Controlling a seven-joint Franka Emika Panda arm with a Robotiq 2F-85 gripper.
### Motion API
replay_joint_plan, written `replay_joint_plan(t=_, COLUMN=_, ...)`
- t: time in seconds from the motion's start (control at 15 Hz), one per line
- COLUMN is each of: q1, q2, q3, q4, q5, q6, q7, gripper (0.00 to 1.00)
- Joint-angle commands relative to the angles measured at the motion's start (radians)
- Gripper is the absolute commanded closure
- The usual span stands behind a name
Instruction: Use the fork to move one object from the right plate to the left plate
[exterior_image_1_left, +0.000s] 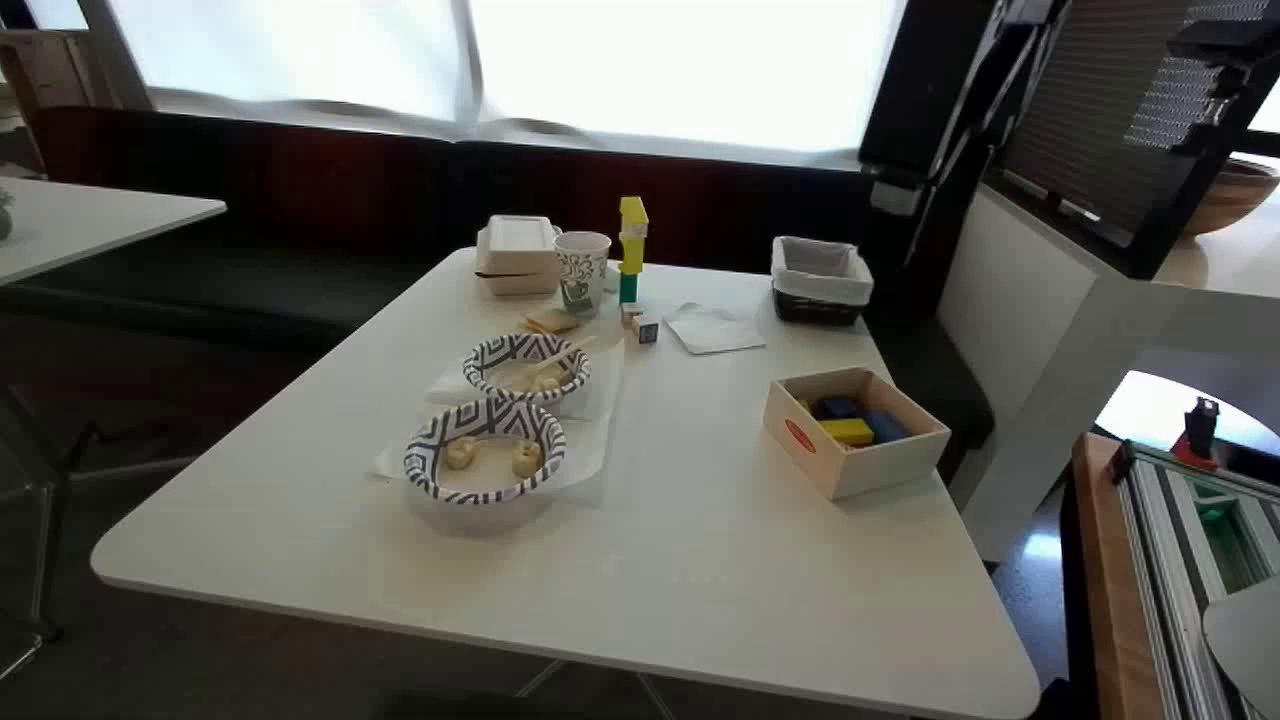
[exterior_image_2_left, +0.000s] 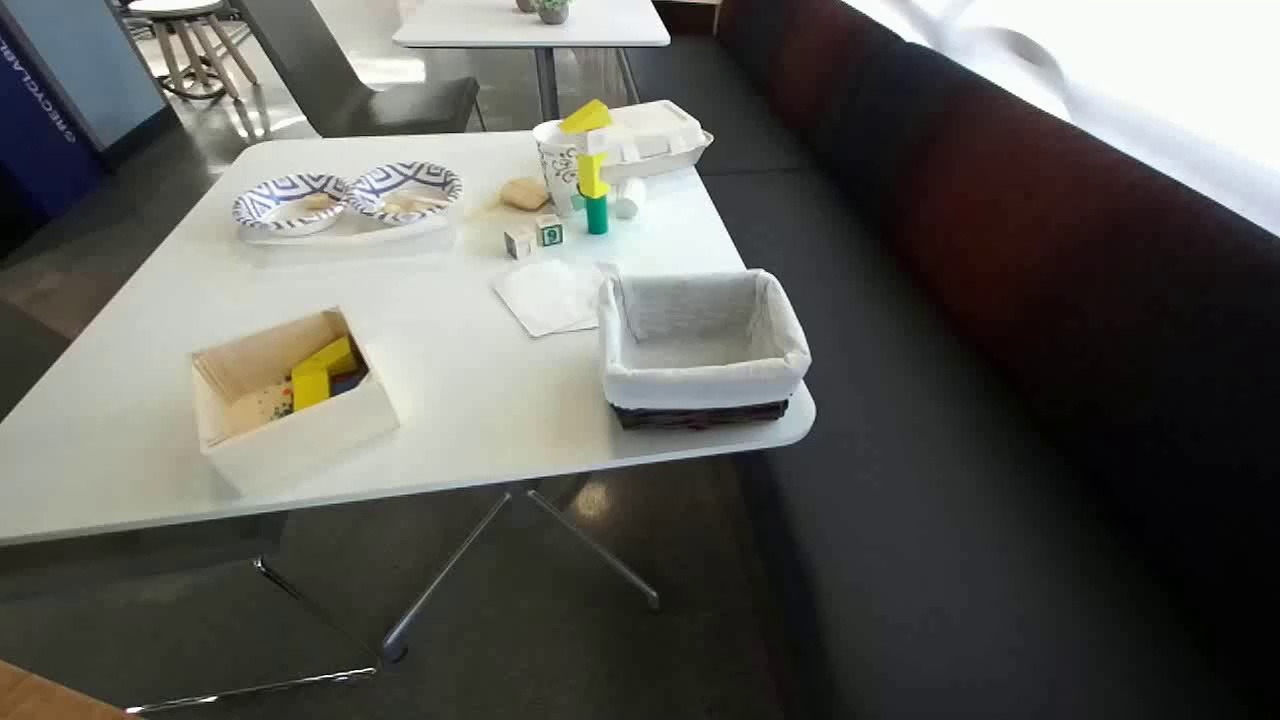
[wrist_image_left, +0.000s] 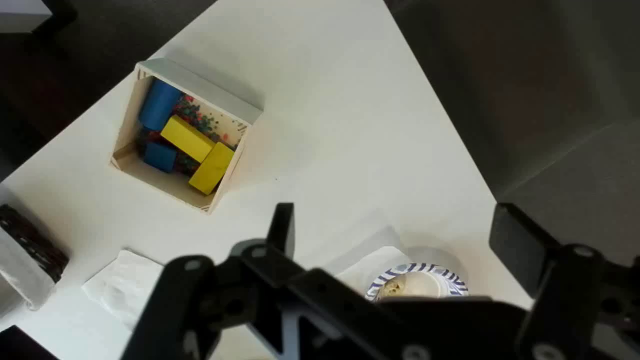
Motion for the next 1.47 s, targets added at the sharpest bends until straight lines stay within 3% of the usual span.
replay_joint_plan(t=0.0, q1=0.006, q2=0.001, q3=-0.006, q4=0.001, q5=-0.005, q6=-0.002, q7=0.003, gripper=0.00)
replay_joint_plan(t=0.33, q1=0.006, q2=0.001, q3=-0.006, q4=0.001, q5=-0.005, q6=-0.002, q7=0.003, gripper=0.00)
replay_joint_plan(t=0.53, q1=-0.043, q2=0.130, q3=0.008, q4=0.085, q5=0.051, q6=0.047, q7=0.159, gripper=0.00)
replay_joint_plan(t=1.0, q1=-0.127, q2=0.483, q3=0.010, q4=0.317, q5=0.018, q6=0.252, q7=0.474, gripper=0.00)
replay_joint_plan(t=1.2, q1=-0.125, q2=0.642, q3=-0.001, q4=0.397, q5=-0.027, q6=0.378, q7=0.658, gripper=0.00)
replay_joint_plan(t=1.4, q1=-0.105, q2=0.793, q3=-0.059, q4=0.469, q5=-0.107, q6=0.497, q7=0.840, gripper=0.00)
